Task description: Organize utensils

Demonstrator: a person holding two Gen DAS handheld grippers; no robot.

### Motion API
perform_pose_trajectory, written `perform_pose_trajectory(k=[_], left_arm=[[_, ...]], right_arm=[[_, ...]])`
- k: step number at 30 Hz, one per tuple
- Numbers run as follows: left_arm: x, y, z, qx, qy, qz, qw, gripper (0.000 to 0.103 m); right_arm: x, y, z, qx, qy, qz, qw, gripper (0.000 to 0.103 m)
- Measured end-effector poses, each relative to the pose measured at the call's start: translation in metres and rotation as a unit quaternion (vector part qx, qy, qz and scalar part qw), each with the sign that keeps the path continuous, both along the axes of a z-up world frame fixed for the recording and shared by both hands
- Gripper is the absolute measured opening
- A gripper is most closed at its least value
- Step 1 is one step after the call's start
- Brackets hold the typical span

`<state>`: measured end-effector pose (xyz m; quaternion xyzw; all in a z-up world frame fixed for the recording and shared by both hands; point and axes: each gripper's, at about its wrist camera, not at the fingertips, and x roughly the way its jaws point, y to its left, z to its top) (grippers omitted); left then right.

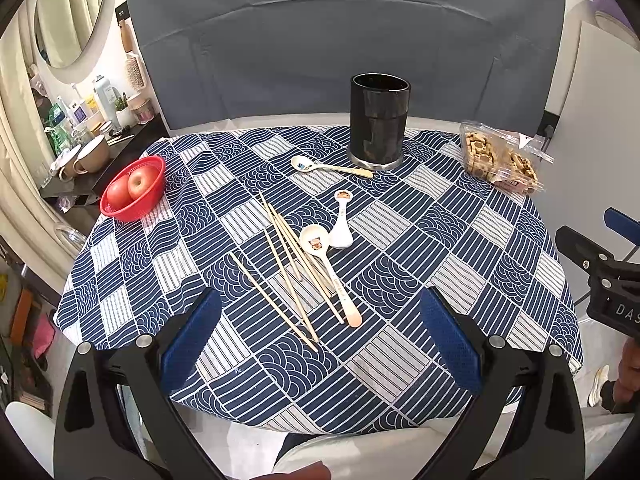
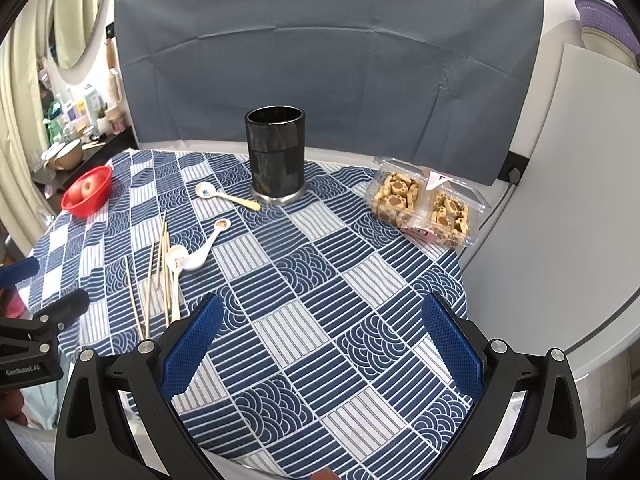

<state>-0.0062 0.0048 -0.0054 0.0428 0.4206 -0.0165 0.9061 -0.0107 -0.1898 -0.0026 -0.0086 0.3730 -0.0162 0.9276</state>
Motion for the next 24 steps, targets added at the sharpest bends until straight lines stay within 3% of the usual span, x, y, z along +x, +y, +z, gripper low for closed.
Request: perform_pose_trajectory(k=[16,24], left_arm=[[0.0,0.008,-0.001,-0.006,0.004,0.006,1.0,0.097],[0.007,0.011,-0.007,-0.005,0.025,0.005,0.9997,0.097]], right_arm=[[-0.001,0.012,0.002,-0.013,-0.001,0.01,1.0,0.095],[0.002,0.018,0.0,-0.021,0.006,0.017,1.0,0.095]])
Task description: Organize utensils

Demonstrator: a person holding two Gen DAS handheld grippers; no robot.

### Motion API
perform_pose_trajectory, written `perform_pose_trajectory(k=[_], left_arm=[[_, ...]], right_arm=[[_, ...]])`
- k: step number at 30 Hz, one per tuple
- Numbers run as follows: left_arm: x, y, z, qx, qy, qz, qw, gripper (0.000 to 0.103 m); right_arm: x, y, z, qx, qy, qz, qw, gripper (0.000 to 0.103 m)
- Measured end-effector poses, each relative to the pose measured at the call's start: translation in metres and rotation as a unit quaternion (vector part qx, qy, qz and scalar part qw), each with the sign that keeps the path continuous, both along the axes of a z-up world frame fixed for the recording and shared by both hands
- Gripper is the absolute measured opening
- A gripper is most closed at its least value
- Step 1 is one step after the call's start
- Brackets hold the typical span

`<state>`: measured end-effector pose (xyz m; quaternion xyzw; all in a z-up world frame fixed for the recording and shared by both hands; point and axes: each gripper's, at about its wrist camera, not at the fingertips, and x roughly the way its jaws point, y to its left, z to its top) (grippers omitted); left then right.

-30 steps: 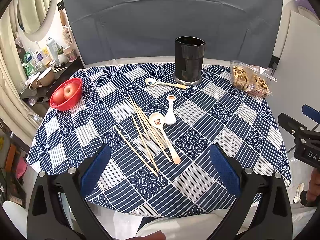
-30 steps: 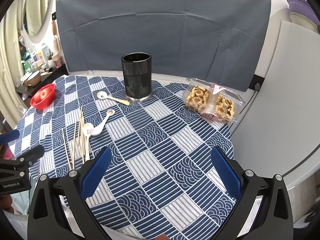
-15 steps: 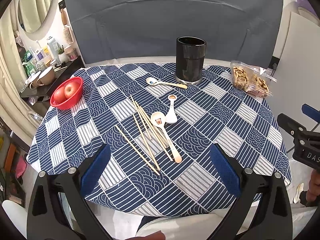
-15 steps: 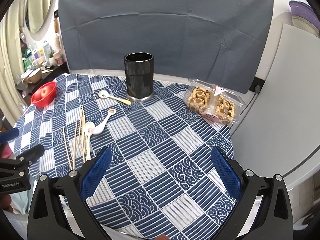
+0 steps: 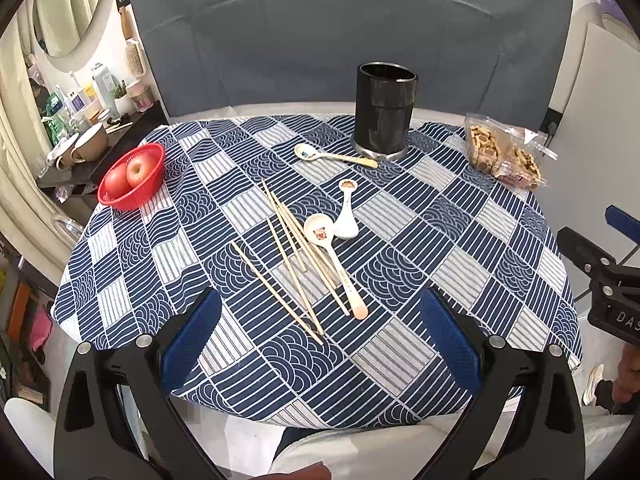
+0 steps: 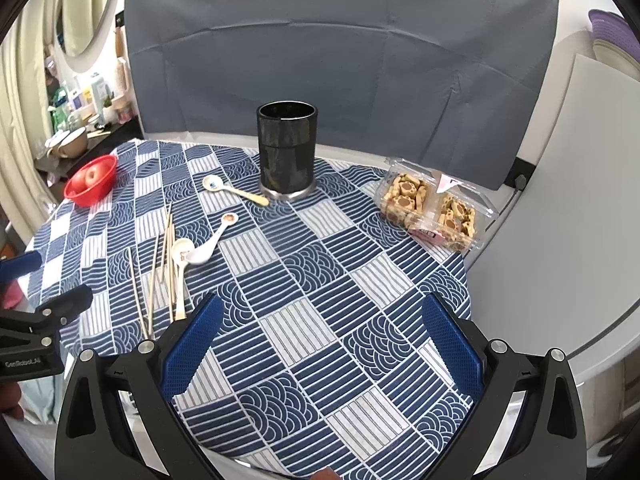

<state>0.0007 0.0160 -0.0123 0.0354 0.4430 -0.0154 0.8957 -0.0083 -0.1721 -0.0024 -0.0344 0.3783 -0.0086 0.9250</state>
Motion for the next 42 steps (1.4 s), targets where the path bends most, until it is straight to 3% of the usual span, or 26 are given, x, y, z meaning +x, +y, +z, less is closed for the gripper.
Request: perform_pose_trajectory(k=[9,18,25,30,35,42], left_arm=[[0.017,0.025,-0.011,-0.006,0.03,0.028,0.9991,0.097],[0.042,0.051,-0.027,-0.013,0.061,0.049,0.9969,0.097],[0.06,0.068,-0.049,-0.025,0.093,0.068,0.993,0.097],[0.069,0.079,-0.068,-0.034,0.122,0.079,0.9888,0.097],[0.08,0.088,-0.088,-0.05,0.149,0.081,0.9843,0.097],[0.095,0.1,-0.112,-0.055,0.171,0.092,0.9795,0.097]], right_arm=[[0.013,0.012,-0.008,-0.004,0.024,0.036,0.999,0.095],[0.03,0.052,-0.018,-0.07,0.05,0.104,0.991,0.095],[0.055,0.066,-0.036,-0.039,0.095,0.128,0.986,0.095],[0.089,0.072,-0.045,-0.015,0.122,0.13,0.984,0.095],[0.127,0.087,-0.051,-0.056,0.121,0.136,0.982,0.095],[0.175,0.122,-0.062,-0.073,0.136,0.181,0.971,0.095]])
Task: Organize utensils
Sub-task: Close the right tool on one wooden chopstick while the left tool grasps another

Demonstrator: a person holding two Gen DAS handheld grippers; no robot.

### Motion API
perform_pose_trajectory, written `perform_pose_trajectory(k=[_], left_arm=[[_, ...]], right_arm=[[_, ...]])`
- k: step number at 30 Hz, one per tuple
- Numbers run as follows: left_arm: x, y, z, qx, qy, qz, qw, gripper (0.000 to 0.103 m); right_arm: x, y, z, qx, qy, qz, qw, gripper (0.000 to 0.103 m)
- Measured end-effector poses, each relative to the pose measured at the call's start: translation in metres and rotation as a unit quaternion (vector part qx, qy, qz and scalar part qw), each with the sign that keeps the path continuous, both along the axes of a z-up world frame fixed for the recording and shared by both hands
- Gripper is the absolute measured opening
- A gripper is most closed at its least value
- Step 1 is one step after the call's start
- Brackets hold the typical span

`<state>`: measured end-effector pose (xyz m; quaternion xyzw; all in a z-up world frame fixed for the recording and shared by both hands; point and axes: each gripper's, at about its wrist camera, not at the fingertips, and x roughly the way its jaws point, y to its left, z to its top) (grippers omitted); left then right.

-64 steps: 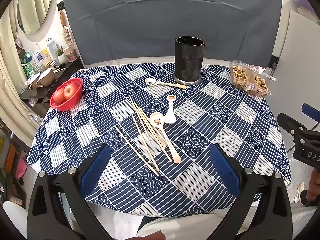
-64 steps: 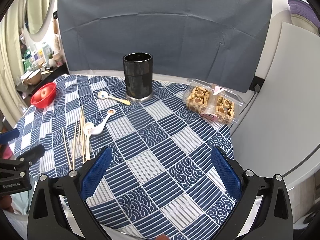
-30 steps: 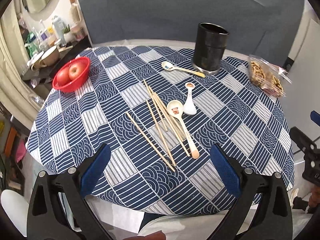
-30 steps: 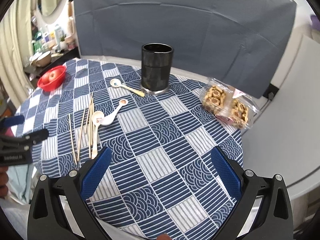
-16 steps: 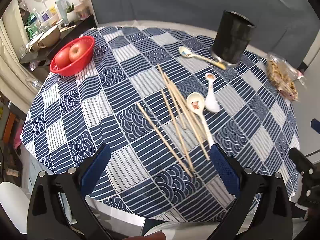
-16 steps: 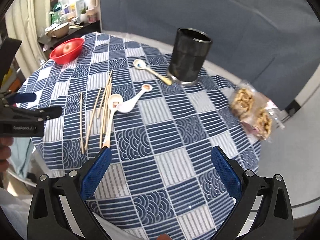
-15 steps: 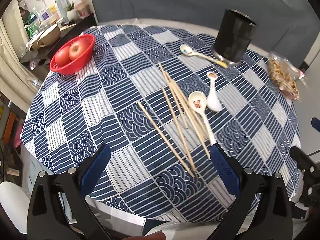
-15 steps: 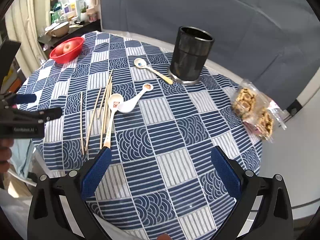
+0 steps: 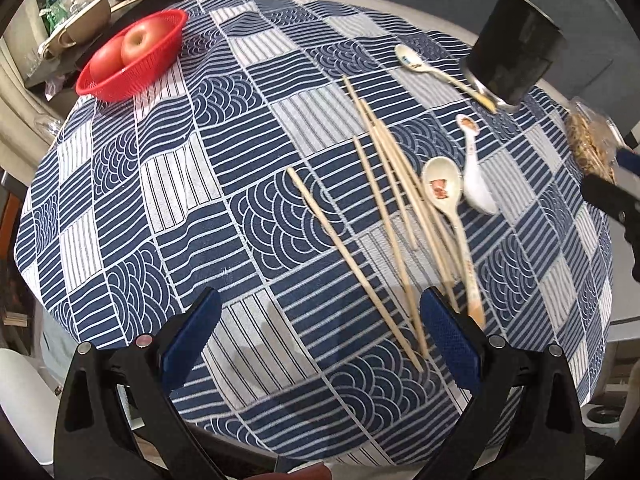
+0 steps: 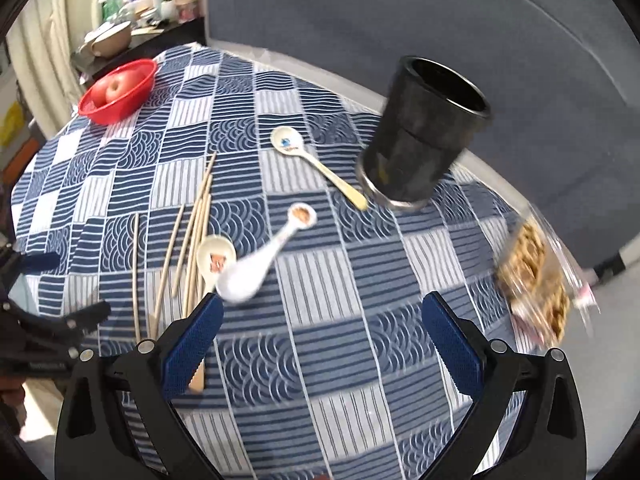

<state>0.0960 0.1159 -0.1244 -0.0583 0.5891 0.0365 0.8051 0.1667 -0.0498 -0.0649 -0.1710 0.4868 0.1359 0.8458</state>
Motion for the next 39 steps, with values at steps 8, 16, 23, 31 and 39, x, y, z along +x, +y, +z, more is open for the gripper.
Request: perform_pose_trajectory(k=[8,16,23,31,39], left_arm=[[0.013,0.014,-0.021,-0.011,0.022,0.021,0.9995,0.097],[0.031,0.027,-0.027,-0.012,0.027,0.037,0.9989,0.097],[0.046,0.032,-0.035,-0.01,0.033,0.047,0.9983,0.097],[0.053,0.03,-0.047,-0.007,0.049,0.053,0.9974,0.097],[0.051,0.03,-0.06,0.019,0.067,0.056,0.996,0.099]], right_arm=[[0.032,0.048,-0.026,-0.002,0.03,0.075,0.997,0.094],[0.066,0.086,-0.056,-0.007,0.066,0.117,0.991,0.07],[0.08,0.103,-0.085,-0.016,0.113,0.134,0.984,0.05],[0.083,0.107,-0.097,0.001,0.142,0.124,0.982,0.045],[0.082,0.108,-0.102,0.001,0.158,0.108,0.982,0.046]])
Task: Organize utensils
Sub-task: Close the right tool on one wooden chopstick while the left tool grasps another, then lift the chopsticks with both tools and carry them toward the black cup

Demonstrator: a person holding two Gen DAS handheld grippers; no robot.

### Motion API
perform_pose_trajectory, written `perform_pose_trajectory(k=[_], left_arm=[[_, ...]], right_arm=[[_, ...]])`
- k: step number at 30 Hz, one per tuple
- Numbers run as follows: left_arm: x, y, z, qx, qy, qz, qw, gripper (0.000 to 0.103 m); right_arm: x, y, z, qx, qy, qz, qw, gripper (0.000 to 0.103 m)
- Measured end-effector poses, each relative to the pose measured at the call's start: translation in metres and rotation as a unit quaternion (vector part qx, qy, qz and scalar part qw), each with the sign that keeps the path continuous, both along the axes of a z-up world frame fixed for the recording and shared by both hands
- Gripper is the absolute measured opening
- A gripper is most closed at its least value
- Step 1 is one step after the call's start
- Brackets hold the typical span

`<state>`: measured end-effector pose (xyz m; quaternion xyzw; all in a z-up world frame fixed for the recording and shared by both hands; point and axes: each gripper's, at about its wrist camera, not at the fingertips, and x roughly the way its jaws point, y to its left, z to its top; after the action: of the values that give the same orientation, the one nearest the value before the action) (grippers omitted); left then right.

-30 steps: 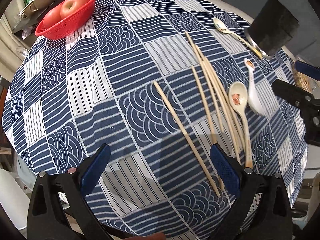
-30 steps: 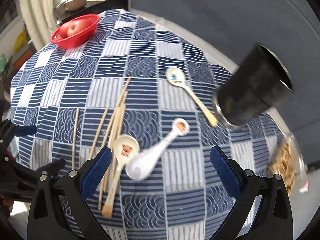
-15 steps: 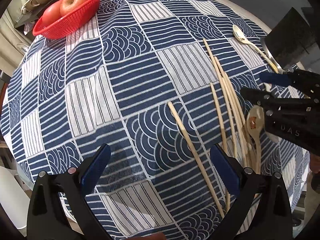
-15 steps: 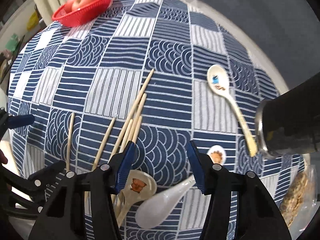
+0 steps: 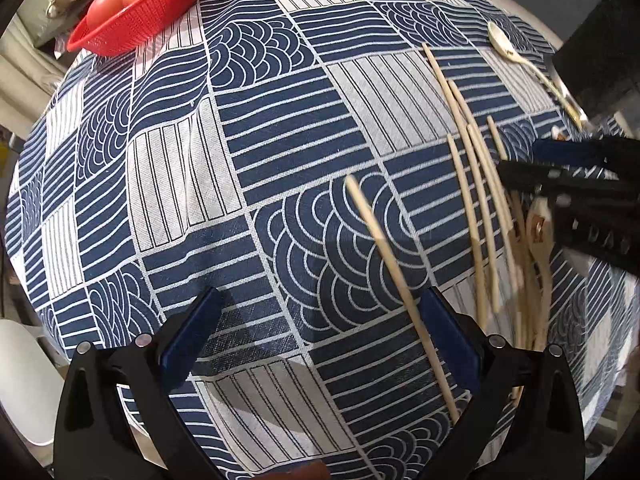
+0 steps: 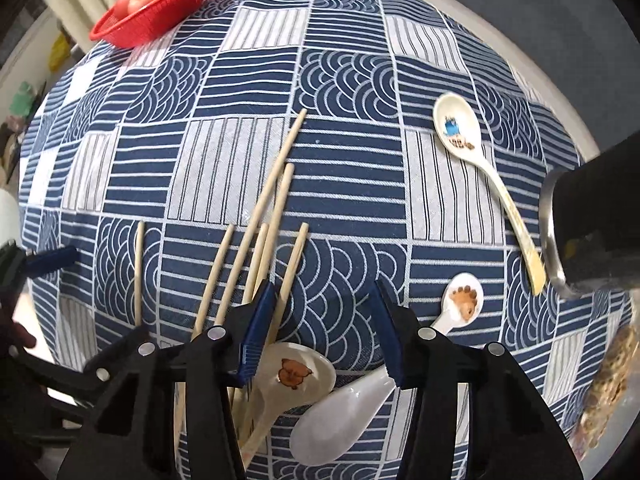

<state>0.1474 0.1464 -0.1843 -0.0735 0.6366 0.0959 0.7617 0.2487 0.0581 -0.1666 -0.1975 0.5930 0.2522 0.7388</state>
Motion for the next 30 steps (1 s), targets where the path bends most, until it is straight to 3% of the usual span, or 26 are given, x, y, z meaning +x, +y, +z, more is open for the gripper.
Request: perform_pose_trajectory(k=[1,3,5,9,12,13,14,15,16,17,18,21,23,26,30], left_arm=[[-0.002,-0.001,0.0,0.002,-0.007,0.0,1.0,0.099],[-0.006,-0.001,0.001,0.005,-0.029,0.014,0.9995,0.099],[-0.009,-0.004,0.001,0.012,-0.048,0.016,0.9986,0.099],[-0.02,-0.003,0.003,0.014,-0.056,0.022,0.9981,0.099],[-0.021,-0.001,0.004,0.006,-0.034,0.024,0.9991,0.099],[-0.024,0.0,0.005,0.004,-0.028,0.025,0.9993,0.098],[-0.026,0.001,0.005,0.003,-0.024,0.024,0.9994,0.098],[-0.029,0.003,0.007,0.002,-0.018,0.023,0.9996,0.097],[-0.03,0.001,0.007,0.002,-0.017,0.023,0.9996,0.092],[-0.036,0.003,0.009,0.002,-0.016,0.022,0.9996,0.084],[-0.037,0.006,0.011,0.001,-0.015,0.022,0.9996,0.079],[-0.043,0.017,0.023,-0.003,-0.007,0.022,0.9997,0.042],[-0.048,0.025,0.026,-0.013,0.001,0.023,0.9996,0.009],[-0.057,0.042,0.025,-0.04,0.002,0.013,0.9991,0.005],[-0.068,0.059,0.024,-0.074,-0.005,0.014,0.9971,0.005]], right_arm=[[-0.001,0.001,0.0,-0.005,-0.003,0.0,1.0,0.048],[0.004,-0.002,-0.004,-0.01,-0.004,-0.02,1.0,0.067],[0.01,-0.009,-0.009,-0.002,0.011,-0.038,0.999,0.077],[0.009,-0.011,-0.015,-0.002,0.01,-0.055,0.998,0.091],[0.007,-0.012,-0.017,-0.001,0.004,-0.062,0.998,0.088],[0.003,-0.016,-0.013,0.001,0.002,-0.06,0.998,0.086],[0.001,-0.015,-0.011,0.004,0.0,-0.055,0.998,0.073],[-0.003,-0.012,-0.006,0.006,-0.003,-0.045,0.999,0.051],[-0.007,-0.01,-0.003,0.007,-0.002,-0.042,0.999,0.039],[-0.01,-0.01,-0.002,0.008,-0.004,-0.042,0.999,0.02],[-0.012,-0.011,-0.002,0.012,-0.009,-0.047,0.999,0.012],[-0.015,-0.028,0.005,0.033,-0.002,-0.067,0.997,0.007],[-0.016,-0.037,0.006,0.065,0.02,-0.08,0.994,0.006],[-0.016,-0.053,0.004,0.124,0.062,-0.109,0.984,0.005],[-0.021,-0.069,0.014,0.173,0.078,-0.136,0.972,0.005]])
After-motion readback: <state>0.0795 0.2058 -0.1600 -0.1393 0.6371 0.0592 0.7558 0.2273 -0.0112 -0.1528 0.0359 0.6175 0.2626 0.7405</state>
